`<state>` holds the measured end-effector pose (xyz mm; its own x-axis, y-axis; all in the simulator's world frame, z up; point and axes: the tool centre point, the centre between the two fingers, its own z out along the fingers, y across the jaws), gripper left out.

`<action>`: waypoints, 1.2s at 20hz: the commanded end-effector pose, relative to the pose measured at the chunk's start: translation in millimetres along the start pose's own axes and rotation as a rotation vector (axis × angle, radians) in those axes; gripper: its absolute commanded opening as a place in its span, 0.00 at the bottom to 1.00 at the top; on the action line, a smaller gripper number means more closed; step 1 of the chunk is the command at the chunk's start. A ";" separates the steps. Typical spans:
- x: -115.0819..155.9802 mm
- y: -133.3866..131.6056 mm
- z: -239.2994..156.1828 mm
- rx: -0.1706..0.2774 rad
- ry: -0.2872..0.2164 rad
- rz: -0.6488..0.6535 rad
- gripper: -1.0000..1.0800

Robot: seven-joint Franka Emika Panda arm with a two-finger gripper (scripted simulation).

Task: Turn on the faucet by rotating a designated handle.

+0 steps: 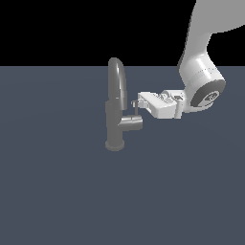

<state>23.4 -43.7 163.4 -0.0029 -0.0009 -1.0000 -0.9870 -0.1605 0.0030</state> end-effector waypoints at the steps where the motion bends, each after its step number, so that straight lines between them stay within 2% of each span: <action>1: -1.4 6.7 0.1 0.000 0.000 0.000 0.00; 13: -7.8 37.9 0.2 0.000 0.000 0.000 0.00; 14: -6.8 32.0 1.6 0.002 0.003 -0.005 0.00; 24: 13.6 69.3 0.6 0.001 0.000 -0.002 0.00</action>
<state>-31.6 -50.5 160.3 0.0227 -0.0055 -0.9997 -0.9871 -0.1588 -0.0216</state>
